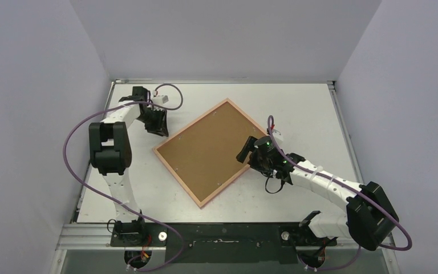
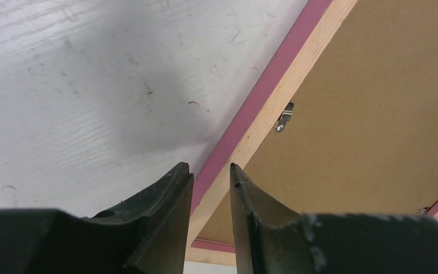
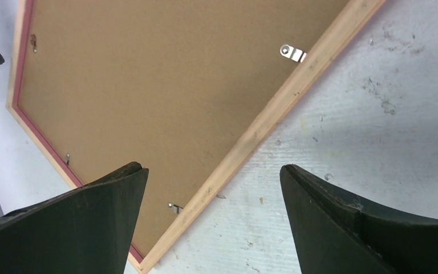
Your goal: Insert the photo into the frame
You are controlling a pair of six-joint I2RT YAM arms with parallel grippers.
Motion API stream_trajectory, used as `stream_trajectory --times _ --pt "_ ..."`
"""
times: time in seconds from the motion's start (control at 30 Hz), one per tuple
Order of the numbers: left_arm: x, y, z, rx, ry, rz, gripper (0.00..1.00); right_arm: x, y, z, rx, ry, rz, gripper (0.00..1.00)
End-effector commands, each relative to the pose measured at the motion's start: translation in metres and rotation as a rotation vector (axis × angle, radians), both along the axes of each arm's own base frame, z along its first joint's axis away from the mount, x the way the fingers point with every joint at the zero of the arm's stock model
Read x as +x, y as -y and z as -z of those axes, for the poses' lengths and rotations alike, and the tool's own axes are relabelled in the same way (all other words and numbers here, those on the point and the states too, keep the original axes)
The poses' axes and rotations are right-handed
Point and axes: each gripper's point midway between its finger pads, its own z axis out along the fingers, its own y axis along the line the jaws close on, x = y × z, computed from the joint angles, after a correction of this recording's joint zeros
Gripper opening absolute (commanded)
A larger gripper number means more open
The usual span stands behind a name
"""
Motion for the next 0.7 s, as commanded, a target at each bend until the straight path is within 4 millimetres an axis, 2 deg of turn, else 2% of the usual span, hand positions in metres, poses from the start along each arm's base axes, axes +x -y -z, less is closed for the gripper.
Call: stream_trajectory --times 0.0,0.23,0.33,0.53,0.67 --pt "0.0 0.012 0.008 0.01 0.0 0.019 0.26 0.002 -0.004 0.0 0.053 0.015 0.02 0.9" --pt "-0.016 0.015 0.017 0.002 -0.028 0.014 0.25 0.009 0.004 -0.002 0.048 0.014 0.02 0.9" --pt "-0.026 0.02 0.019 -0.027 -0.056 0.025 0.21 0.012 0.006 -0.006 0.049 0.021 0.024 0.9" --pt "-0.054 0.041 0.012 -0.144 -0.122 0.044 0.12 0.016 0.01 -0.015 0.029 0.035 0.025 0.9" --pt "-0.076 0.06 0.012 -0.194 -0.155 0.032 0.09 0.019 0.007 -0.013 0.015 0.033 0.027 0.9"
